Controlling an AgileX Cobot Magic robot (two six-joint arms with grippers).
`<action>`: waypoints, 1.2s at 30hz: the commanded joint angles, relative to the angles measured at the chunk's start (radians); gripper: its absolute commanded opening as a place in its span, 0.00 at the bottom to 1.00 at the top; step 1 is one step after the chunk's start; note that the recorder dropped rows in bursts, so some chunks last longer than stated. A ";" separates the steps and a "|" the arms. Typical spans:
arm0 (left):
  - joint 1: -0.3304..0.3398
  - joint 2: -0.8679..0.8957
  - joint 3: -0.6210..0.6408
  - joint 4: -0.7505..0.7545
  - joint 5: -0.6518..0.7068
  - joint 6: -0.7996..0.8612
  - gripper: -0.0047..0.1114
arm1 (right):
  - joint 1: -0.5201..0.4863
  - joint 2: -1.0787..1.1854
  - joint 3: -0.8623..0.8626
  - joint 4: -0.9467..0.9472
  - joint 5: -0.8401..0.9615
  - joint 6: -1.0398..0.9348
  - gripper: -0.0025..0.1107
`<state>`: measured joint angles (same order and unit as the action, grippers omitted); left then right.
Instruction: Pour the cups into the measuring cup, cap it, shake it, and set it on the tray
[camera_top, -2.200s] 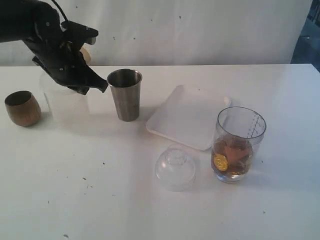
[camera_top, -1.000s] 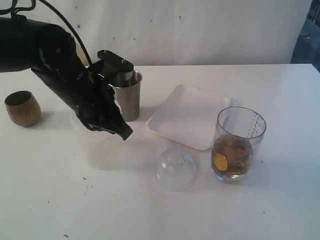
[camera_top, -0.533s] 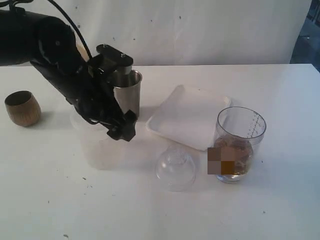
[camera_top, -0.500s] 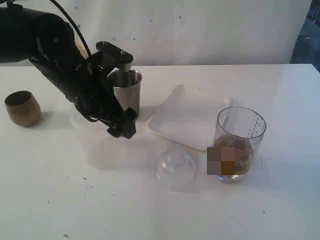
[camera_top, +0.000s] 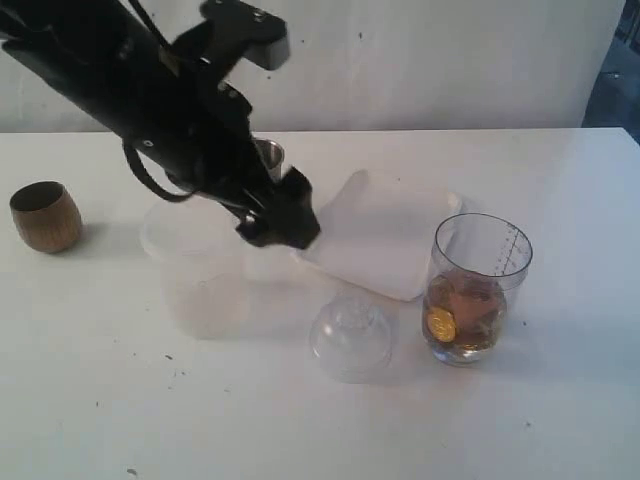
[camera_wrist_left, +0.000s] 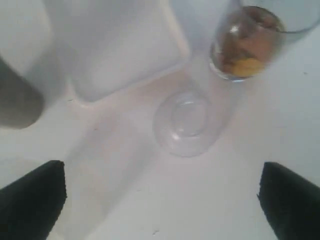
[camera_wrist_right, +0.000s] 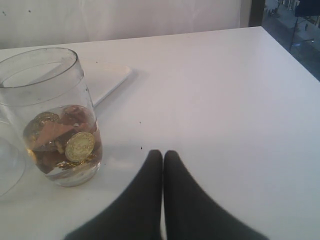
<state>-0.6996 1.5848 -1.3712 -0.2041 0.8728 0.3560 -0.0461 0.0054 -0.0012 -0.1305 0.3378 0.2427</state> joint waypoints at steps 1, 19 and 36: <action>-0.124 0.027 -0.003 -0.008 -0.016 0.031 0.94 | 0.005 -0.005 0.001 0.000 -0.002 0.001 0.02; -0.190 0.297 -0.003 0.095 -0.214 0.040 0.94 | 0.005 -0.005 0.001 0.000 -0.002 0.001 0.02; -0.167 0.389 -0.003 0.162 -0.285 -0.074 0.94 | 0.005 -0.005 0.001 0.000 -0.002 0.001 0.02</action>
<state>-0.8787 1.9667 -1.3712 -0.0510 0.6008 0.3312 -0.0461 0.0054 -0.0012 -0.1305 0.3378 0.2427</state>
